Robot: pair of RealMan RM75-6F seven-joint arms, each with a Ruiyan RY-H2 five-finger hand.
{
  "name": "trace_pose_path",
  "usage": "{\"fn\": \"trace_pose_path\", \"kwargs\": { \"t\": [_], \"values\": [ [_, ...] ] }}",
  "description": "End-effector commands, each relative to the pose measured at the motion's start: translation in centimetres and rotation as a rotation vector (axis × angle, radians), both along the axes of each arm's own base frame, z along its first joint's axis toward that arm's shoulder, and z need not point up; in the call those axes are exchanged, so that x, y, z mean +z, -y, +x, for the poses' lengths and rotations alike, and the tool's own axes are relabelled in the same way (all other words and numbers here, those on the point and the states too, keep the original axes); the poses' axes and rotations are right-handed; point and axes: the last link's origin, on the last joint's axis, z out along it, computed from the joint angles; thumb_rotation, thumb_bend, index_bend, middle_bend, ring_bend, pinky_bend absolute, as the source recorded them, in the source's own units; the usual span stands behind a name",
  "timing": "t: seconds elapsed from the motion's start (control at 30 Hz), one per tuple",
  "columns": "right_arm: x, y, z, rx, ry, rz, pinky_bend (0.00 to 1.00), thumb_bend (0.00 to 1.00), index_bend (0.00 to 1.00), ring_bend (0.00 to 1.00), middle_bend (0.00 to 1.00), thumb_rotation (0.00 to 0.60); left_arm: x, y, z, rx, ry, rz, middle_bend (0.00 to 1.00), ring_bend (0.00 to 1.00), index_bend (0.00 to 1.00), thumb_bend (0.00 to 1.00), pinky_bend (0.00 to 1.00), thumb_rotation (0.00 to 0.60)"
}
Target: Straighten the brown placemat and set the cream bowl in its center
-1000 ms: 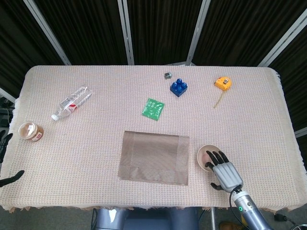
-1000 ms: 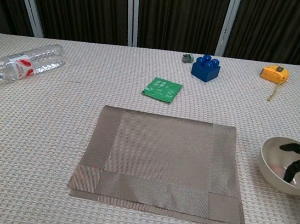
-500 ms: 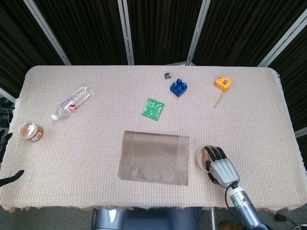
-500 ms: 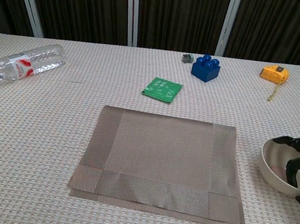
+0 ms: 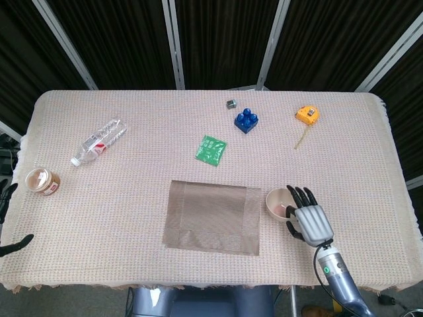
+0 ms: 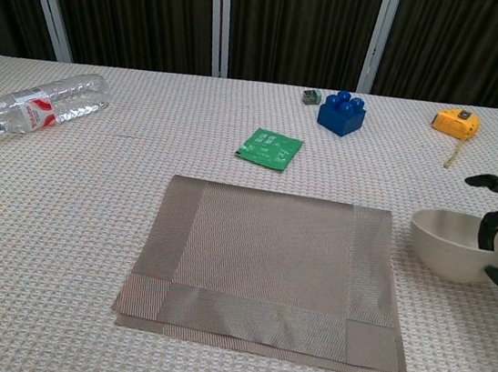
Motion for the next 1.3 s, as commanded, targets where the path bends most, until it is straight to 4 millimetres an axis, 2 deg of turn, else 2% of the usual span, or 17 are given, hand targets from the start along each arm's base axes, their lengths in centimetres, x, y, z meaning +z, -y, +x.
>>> {"fn": "trace_pose_path", "kwargs": {
  "t": [0.03,0.27,0.4,0.57,0.7,0.73,0.77,0.8,0.83,0.87,0.9,1.07,1.3],
  "values": [
    [1.1,2.0,0.0,-0.025,0.027,-0.034,0.00,0.41,0.62,0.00,0.00,0.600,-0.1,-0.2,-0.1,0.006,-0.002,-0.003,0.00,0.00,0.00,0.06,0.00,0.600],
    [2.9,7.5,-0.2,-0.099,0.041,-0.088,0.00,0.41,0.62,0.00,0.00,0.600,-0.3,-0.8,-0.5,0.020,-0.009,0.000,0.00,0.00,0.00,0.06,0.00,0.600],
    [3.5,10.6,-1.1,-0.146,0.002,-0.130,0.00,0.41,0.62,0.00,0.00,0.600,-0.6,-1.3,-0.9,0.039,-0.018,-0.003,0.00,0.00,0.00,0.06,0.00,0.600],
    [3.5,13.0,-2.9,-0.215,-0.055,-0.144,0.00,0.41,0.62,0.00,0.00,0.600,-0.7,-1.8,-1.0,0.053,-0.022,0.003,0.00,0.00,0.00,0.06,0.00,0.600],
    [3.2,13.9,-4.1,-0.252,-0.078,-0.147,0.00,0.41,0.60,0.00,0.00,0.600,-0.8,-1.9,-1.1,0.063,-0.028,0.002,0.00,0.00,0.00,0.06,0.00,0.600],
    [3.2,13.9,-4.2,-0.255,-0.083,-0.147,0.00,0.40,0.53,0.00,0.00,0.600,-0.9,-1.9,-1.1,0.064,-0.029,0.001,0.00,0.00,0.00,0.06,0.00,0.600],
    [3.1,14.0,-4.5,-0.259,-0.094,-0.147,0.00,0.33,0.37,0.00,0.00,0.600,-1.0,-2.0,-1.2,0.066,-0.030,-0.002,0.00,0.00,0.00,0.06,0.00,0.600],
    [2.9,13.9,-4.8,-0.262,-0.102,-0.146,0.00,0.26,0.24,0.00,0.00,0.600,-1.0,-2.0,-1.1,0.066,-0.032,-0.005,0.00,0.00,0.00,0.06,0.00,0.600],
    [2.8,13.8,-5.0,-0.263,-0.102,-0.144,0.00,0.13,0.08,0.00,0.00,0.600,-1.1,-2.0,-1.1,0.066,-0.033,-0.007,0.00,0.00,0.00,0.06,0.00,0.600],
    [2.7,13.6,-5.3,-0.265,-0.096,-0.140,0.00,0.06,0.03,0.00,0.00,0.600,-1.2,-2.1,-1.0,0.063,-0.033,-0.007,0.00,0.00,0.00,0.06,0.00,0.600],
    [2.8,13.5,-5.4,-0.265,-0.091,-0.137,0.00,0.00,0.00,0.00,0.00,0.600,-1.2,-2.1,-1.0,0.061,-0.034,-0.008,0.00,0.00,0.00,0.06,0.00,0.600],
    [4.5,12.3,-5.0,-0.213,-0.063,-0.177,0.00,0.00,0.00,0.00,0.00,0.600,-1.4,-2.1,-0.9,0.048,-0.037,-0.019,0.00,0.00,0.00,0.06,0.00,0.600],
    [9.3,6.9,-3.1,-0.069,0.040,-0.210,0.00,0.00,0.00,0.00,0.00,0.600,-2.7,-2.7,0.4,-0.087,-0.022,-0.093,0.00,0.00,0.00,0.06,0.00,0.600]
  ]
}}
